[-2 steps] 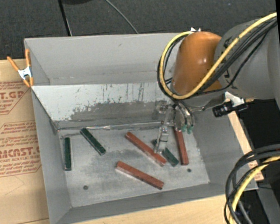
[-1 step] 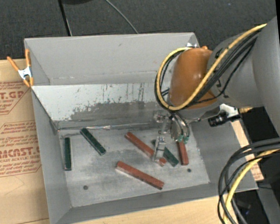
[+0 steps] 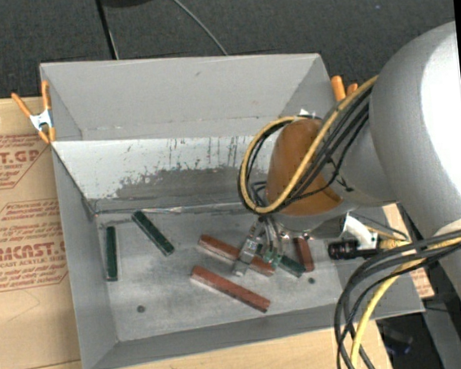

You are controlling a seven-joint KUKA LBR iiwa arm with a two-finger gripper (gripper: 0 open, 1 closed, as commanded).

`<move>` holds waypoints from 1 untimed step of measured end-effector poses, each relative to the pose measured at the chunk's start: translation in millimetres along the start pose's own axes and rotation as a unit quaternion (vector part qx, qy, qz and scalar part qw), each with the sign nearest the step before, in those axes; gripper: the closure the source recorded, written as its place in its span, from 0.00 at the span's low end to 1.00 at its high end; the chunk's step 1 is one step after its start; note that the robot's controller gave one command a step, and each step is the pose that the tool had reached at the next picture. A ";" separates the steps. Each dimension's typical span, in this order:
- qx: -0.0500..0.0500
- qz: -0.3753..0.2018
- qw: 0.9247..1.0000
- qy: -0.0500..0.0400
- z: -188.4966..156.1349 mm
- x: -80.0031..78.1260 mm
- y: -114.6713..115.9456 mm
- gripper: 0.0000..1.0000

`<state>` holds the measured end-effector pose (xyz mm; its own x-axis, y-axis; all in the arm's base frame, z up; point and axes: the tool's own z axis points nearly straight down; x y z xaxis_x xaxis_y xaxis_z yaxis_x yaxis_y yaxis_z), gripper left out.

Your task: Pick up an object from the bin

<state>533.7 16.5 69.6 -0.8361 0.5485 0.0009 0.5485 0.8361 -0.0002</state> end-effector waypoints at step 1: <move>0.000 0.000 1.000 0.000 0.0 -0.1 0.0 1.00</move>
Offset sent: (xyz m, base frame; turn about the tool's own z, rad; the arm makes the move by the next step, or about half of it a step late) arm 0.0227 0.0125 0.1524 -0.0192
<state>533.7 16.4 69.6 -0.8360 0.5487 0.0006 0.5487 0.8360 -0.0004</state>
